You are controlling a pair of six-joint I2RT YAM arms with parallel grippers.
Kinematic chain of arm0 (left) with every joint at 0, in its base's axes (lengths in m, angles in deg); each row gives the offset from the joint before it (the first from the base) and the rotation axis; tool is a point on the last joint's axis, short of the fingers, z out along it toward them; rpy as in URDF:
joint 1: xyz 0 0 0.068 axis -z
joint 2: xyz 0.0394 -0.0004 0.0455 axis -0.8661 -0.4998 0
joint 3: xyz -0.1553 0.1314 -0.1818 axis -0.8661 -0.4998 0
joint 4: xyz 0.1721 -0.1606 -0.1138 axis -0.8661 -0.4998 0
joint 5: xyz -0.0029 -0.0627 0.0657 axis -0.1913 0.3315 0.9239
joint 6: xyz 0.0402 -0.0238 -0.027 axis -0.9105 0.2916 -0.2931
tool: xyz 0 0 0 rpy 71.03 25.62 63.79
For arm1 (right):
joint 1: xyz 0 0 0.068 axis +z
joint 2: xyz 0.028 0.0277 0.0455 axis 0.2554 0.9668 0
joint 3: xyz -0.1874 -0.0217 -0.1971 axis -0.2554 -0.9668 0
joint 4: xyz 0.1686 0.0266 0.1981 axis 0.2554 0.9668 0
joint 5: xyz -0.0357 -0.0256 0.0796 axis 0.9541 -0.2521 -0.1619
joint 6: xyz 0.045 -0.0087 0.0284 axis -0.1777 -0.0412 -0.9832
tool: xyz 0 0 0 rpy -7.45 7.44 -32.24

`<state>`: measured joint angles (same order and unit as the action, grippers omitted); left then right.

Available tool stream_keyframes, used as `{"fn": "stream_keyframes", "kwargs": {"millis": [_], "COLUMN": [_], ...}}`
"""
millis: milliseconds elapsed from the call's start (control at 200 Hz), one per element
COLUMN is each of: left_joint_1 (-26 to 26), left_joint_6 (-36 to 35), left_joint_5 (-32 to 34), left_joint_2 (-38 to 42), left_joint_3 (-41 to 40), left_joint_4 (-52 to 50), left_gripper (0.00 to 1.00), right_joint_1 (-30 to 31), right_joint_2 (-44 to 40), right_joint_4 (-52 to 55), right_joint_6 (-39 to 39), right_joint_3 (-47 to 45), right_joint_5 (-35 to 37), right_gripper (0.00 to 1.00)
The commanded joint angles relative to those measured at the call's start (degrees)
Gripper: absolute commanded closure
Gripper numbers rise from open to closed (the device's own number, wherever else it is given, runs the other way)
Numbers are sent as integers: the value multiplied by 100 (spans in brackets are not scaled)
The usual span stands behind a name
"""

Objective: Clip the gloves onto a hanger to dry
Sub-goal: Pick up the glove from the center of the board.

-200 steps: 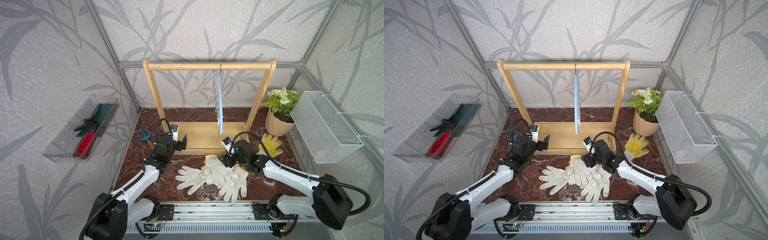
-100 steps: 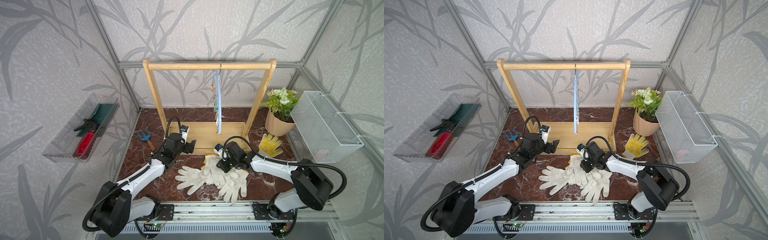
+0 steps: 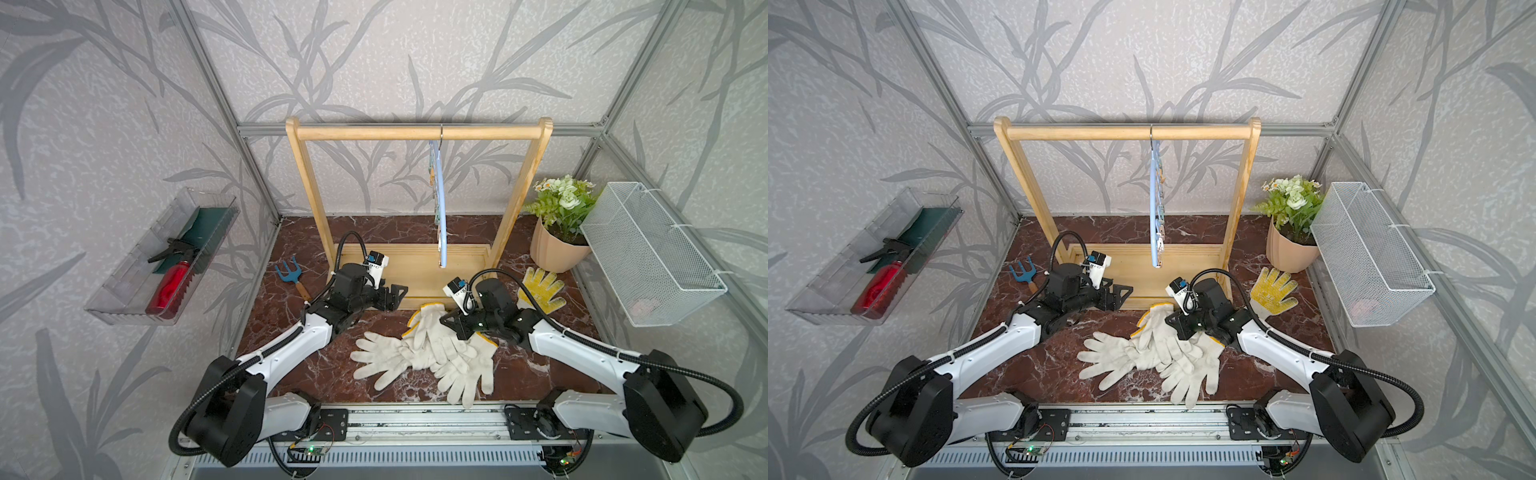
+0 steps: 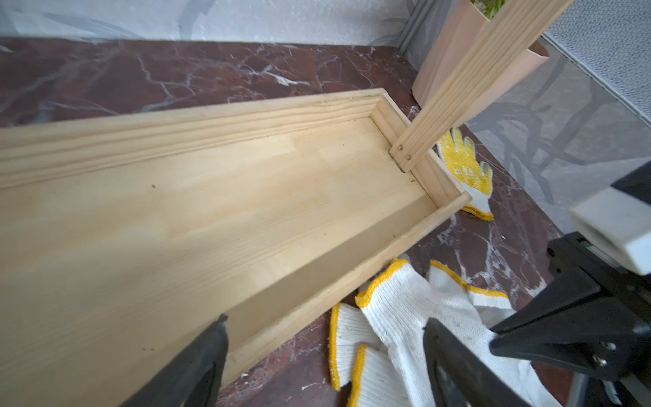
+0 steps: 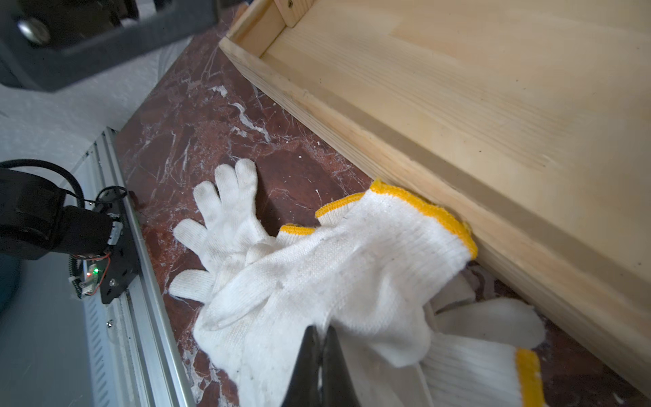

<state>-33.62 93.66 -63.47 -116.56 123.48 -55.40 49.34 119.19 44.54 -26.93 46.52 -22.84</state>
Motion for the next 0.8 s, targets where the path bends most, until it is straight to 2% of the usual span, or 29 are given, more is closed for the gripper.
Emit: {"fn": "stream_keyframes", "kwargs": {"millis": [0,175,440,665,795], "left_joint_1": [21,24,16,30,40], "left_joint_6": [648,1465,2254,3059,3287], "left_joint_5": [-892,-1378,-1736,-2030,-2145], "left_joint_2": [-199,-356,-294,-412,-431], "left_joint_3": [170,201,314,230,168], "left_joint_4": [294,763,948,1750,2022], "left_gripper": [14,14,14,19,23], "right_joint_1": [-47,-56,-56,-53,-57], "right_joint_2": [-363,-717,-831,-806,-720], "right_joint_4": [-523,-824,-1592,-2017,-2203], "right_joint_6": [-86,24,182,284,294], "right_joint_3": [-45,-101,-245,-224,-180], "right_joint_5": [-582,-550,-708,-629,-644], "right_gripper": [100,100,100,100,100]}}
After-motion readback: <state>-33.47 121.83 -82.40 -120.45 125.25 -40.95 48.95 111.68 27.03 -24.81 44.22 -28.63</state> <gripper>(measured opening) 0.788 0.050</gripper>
